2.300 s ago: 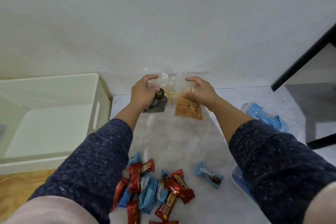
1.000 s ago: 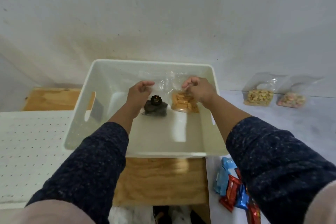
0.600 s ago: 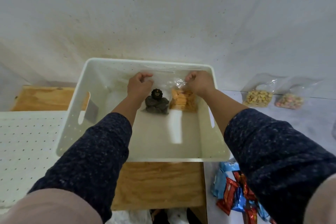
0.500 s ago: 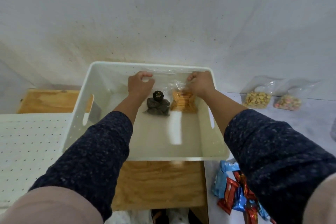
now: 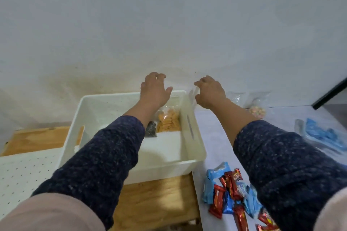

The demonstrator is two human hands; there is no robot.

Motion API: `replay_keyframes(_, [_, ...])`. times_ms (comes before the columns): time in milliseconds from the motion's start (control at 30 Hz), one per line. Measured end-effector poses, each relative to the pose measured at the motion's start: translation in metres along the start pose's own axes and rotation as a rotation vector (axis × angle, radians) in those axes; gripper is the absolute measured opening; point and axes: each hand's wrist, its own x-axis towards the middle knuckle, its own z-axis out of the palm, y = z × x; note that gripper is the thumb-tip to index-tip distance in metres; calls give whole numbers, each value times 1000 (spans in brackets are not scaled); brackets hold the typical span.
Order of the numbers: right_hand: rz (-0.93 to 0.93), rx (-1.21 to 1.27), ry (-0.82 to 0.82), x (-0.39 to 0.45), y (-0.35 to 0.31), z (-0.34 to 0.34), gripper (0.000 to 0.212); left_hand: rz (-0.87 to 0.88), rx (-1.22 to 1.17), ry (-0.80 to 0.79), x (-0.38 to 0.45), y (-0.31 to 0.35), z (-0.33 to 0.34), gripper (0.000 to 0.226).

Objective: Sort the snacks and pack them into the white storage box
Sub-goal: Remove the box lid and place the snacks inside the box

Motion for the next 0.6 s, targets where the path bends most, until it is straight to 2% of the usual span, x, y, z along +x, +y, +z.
replay_keyframes(300, [180, 39, -11, -44, 128, -8, 54, 236, 117, -41, 0, 112, 62, 50])
replay_keyframes(600, [249, 180, -162, -33, 262, 32, 52, 81, 77, -179, 8, 181, 172, 52])
